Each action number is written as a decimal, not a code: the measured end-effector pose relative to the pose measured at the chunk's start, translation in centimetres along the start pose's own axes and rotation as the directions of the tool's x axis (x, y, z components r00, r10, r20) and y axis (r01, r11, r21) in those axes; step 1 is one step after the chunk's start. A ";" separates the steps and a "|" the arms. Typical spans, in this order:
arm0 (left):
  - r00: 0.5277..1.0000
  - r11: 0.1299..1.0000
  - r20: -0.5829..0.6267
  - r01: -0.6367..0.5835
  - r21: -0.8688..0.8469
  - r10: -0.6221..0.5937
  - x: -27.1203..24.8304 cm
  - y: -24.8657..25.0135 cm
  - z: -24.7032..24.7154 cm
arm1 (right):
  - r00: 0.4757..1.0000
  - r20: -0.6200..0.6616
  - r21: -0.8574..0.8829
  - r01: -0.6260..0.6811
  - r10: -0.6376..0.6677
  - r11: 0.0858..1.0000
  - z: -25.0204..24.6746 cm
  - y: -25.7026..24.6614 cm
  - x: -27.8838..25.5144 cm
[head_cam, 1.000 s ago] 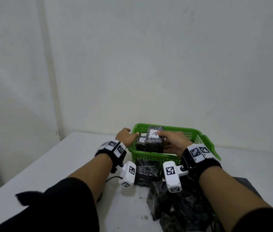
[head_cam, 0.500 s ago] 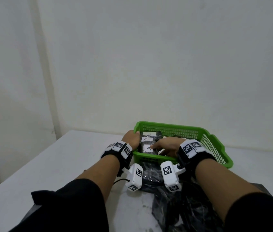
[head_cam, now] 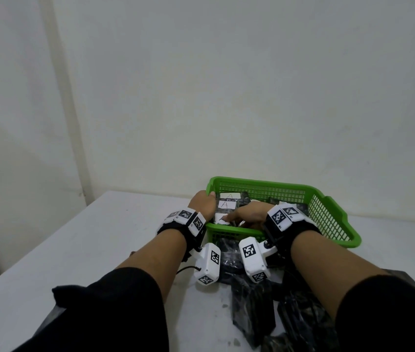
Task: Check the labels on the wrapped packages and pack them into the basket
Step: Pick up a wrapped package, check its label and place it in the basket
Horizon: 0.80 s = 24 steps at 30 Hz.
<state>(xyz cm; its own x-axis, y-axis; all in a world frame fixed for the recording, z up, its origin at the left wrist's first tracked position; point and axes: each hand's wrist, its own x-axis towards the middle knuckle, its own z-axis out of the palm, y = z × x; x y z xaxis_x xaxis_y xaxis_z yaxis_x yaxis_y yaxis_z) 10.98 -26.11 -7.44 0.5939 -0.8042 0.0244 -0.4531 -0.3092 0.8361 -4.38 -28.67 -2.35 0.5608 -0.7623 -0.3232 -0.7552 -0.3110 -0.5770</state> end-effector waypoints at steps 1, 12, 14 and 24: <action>1.000 1.000 -0.001 0.000 0.001 0.000 -0.1 0.0 0.0 | 1.000 0.006 -0.002 0.001 -0.001 1.000 0.0 0.0 -0.1; 1.000 1.000 -0.012 0.014 0.014 -0.014 -0.6 0.5 -0.1 | 1.000 -0.029 0.083 0.010 -0.007 0.996 -0.3 0.2 0.1; 1.000 1.000 -0.012 0.019 0.018 -0.019 -0.8 0.5 -0.2 | 1.000 -0.025 0.052 0.013 -0.012 0.999 -0.5 0.4 0.0; 0.998 0.961 0.049 0.016 0.275 -0.031 -1.9 1.9 -1.3 | 0.973 -0.193 0.242 0.169 -0.124 0.955 -2.9 1.4 -2.7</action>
<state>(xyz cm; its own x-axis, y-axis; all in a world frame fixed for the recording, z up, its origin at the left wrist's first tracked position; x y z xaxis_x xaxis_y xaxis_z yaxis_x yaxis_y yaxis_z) 9.82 -24.55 -5.20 0.5743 -0.8182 -0.0286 -0.6085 -0.4500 0.6536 -7.94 -28.76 -0.10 0.5736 -0.8132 -0.0984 -0.5446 -0.2890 -0.7873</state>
